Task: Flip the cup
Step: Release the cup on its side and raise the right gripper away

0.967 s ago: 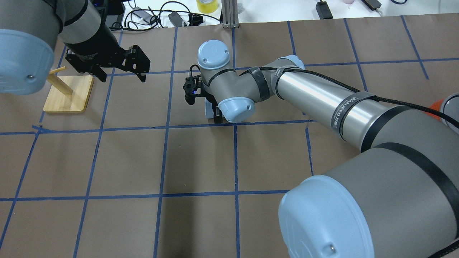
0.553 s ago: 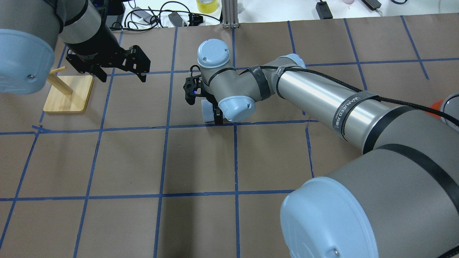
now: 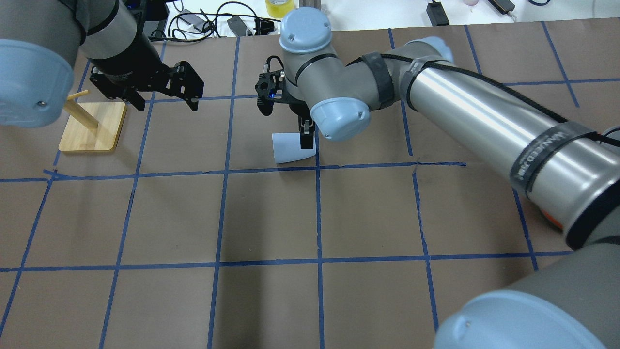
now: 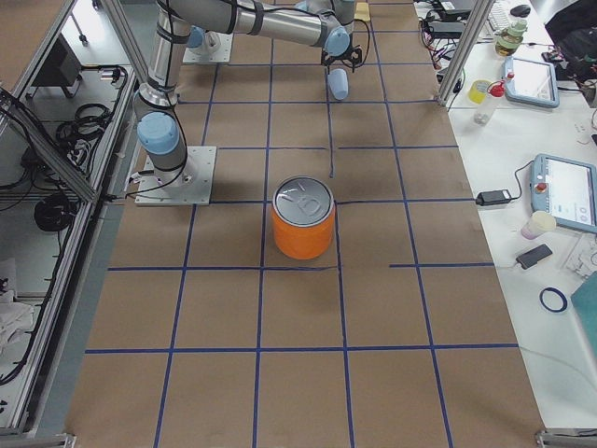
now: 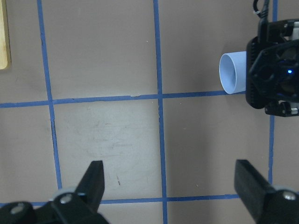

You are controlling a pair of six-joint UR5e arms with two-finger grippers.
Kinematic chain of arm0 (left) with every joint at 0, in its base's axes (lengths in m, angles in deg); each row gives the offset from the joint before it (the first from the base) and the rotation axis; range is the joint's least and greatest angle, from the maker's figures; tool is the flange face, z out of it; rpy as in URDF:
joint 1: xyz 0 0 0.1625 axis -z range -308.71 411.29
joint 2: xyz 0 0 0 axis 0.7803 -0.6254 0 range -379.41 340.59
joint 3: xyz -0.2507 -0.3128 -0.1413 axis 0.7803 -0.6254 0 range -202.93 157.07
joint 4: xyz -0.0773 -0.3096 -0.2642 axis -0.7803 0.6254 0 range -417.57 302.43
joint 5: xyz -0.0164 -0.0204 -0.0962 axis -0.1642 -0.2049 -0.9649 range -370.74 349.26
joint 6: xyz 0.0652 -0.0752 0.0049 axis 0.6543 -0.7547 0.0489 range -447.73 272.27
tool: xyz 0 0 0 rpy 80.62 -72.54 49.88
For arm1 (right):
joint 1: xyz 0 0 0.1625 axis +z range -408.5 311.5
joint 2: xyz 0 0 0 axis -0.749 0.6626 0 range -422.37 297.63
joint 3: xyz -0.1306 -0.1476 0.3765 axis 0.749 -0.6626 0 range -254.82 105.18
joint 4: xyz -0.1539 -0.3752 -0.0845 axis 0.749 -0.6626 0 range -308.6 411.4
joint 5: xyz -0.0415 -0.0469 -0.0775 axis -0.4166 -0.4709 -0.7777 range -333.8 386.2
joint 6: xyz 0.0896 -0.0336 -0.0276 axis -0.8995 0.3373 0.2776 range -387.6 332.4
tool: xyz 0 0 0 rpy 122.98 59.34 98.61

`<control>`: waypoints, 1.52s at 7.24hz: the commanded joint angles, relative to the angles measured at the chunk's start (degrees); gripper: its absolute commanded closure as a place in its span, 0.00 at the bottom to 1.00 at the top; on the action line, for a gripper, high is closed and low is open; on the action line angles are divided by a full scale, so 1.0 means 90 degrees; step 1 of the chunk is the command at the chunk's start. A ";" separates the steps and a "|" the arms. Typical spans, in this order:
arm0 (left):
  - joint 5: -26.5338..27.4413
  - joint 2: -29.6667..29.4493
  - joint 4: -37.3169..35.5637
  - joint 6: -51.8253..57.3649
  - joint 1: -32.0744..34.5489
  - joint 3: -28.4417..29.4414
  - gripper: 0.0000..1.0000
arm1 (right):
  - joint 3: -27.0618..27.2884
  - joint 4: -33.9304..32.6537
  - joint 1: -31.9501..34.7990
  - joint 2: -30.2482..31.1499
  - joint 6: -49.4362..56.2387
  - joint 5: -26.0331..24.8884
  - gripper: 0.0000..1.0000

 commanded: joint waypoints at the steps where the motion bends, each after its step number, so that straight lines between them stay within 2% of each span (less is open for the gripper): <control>1: -0.0353 0.0033 0.0010 0.0035 -0.0094 -0.0039 0.00 | 0.0006 0.0875 -0.0560 0.1150 -0.0068 -0.0052 0.00; 2: -0.0626 0.0014 0.0000 -0.0013 -0.0134 -0.0078 0.00 | 0.0006 0.1451 -0.0911 0.1561 -0.0068 -0.0043 0.00; 3: -0.1286 -0.0064 -0.0019 0.0083 -0.0289 -0.0136 0.00 | 0.0016 0.2008 -0.1204 0.1952 -0.0068 -0.0043 0.00; 4: -0.1448 -0.0239 -0.0039 0.0094 -0.0493 -0.0282 0.00 | 0.0035 0.2535 -0.1381 0.2208 -0.0058 -0.0043 0.00; 6: -0.3209 -0.0512 -0.0689 0.0104 -0.0748 -0.0817 0.00 | 0.0133 0.2570 -0.1461 0.2230 -0.0261 -0.0053 0.00; 8: -0.4208 -0.1096 -0.1615 0.0365 -0.0915 -0.1335 0.00 | 0.0123 0.2541 -0.1607 0.2404 -0.1119 -0.0111 0.00; 9: -0.4300 -0.1486 -0.2066 0.0571 -0.0964 -0.1502 0.00 | 0.0143 0.2628 -0.1791 0.2550 -0.2205 -0.0111 0.00; 11: -0.4846 -0.2035 -0.2109 0.0689 -0.0993 -0.1562 0.00 | 0.0143 0.2628 -0.1891 0.2747 -0.4218 -0.0150 0.00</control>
